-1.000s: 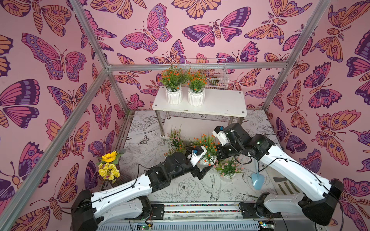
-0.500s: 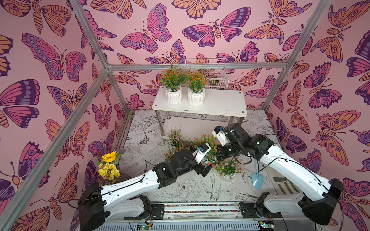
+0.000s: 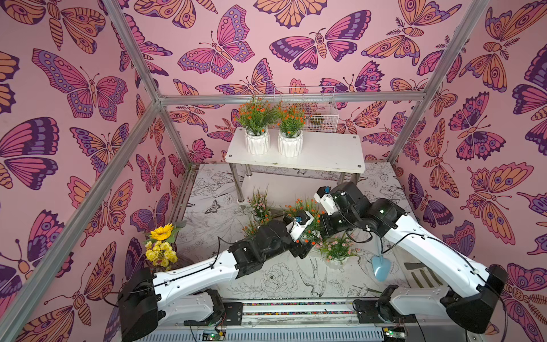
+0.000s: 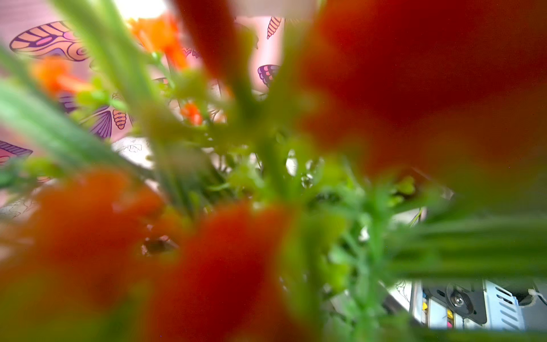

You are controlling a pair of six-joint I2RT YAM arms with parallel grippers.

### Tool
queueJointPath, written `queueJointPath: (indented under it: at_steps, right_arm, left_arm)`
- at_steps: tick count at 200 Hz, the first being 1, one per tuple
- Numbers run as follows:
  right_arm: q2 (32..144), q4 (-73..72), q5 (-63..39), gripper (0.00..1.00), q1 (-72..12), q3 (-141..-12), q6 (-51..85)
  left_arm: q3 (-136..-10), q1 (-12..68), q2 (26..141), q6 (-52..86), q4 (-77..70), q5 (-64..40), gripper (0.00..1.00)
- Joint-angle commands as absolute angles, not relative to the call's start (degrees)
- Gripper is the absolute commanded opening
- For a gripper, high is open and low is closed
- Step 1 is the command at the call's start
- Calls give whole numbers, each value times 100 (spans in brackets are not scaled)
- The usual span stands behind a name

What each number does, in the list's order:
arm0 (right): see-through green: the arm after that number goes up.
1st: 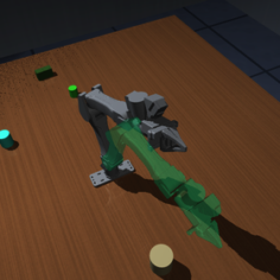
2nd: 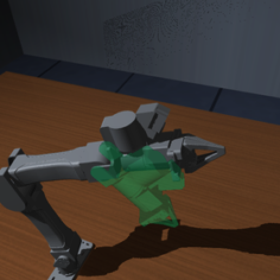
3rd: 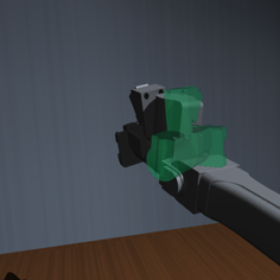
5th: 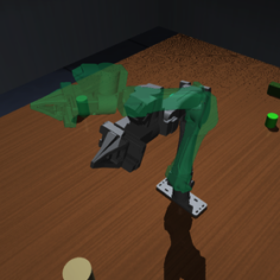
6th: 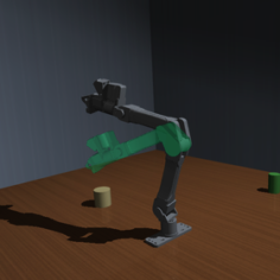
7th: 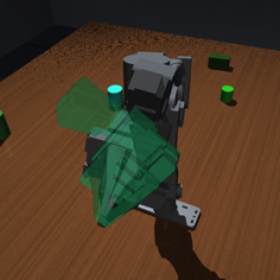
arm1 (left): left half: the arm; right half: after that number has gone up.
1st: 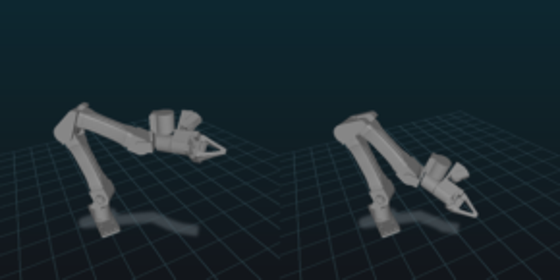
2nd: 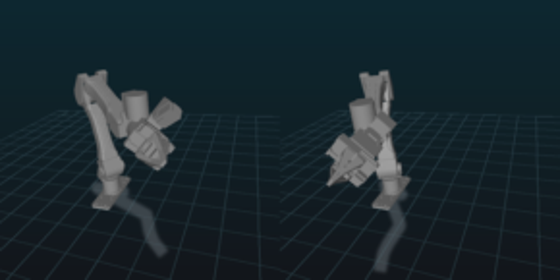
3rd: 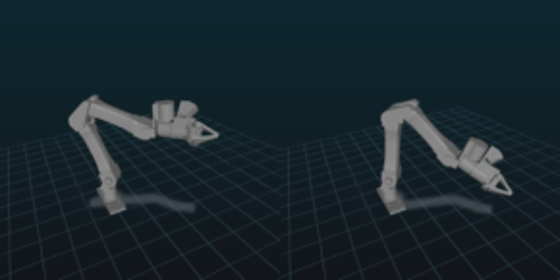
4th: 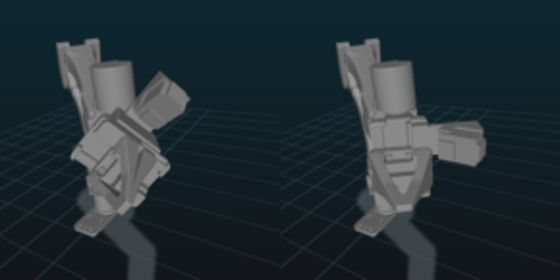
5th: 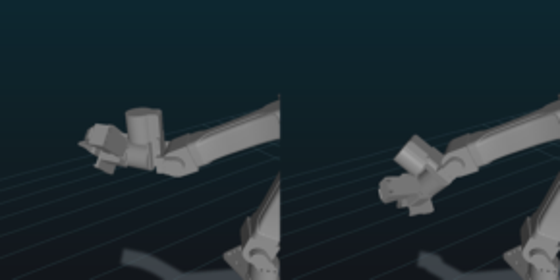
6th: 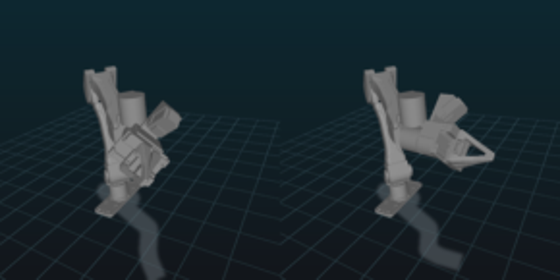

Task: Place the baby's breath potted plants on the rack by color
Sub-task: Pick up the baby's breath potted plant from the center of the board.

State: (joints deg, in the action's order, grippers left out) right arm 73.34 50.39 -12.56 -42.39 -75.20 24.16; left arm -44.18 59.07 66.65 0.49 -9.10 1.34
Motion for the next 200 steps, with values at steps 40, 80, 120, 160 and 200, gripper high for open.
queueJointPath:
  at_steps: [40, 80, 120, 160, 200]
  right_arm:
    - [7182, 4470, -1553, 0, -4110, -7498, 2417]
    - [7160, 4366, -1744, 0, -3932, -7403, 2395]
    - [7081, 4252, -1913, 6, -3708, -7304, 2383]
    - [6950, 4216, -2017, 13, -3497, -7252, 2373]
    - [6622, 4158, -1881, 22, -3269, -7018, 2484]
  left_arm:
    - [-4544, 5938, 6754, 101, -922, 81, 72]
    - [-4707, 5938, 6681, 84, -813, 105, 71]
    - [-4893, 5917, 6570, 35, -653, 105, 70]
    - [-5027, 5898, 6565, -3, -549, 142, 69]
    - [-5147, 5852, 6607, -58, -524, 211, 69]
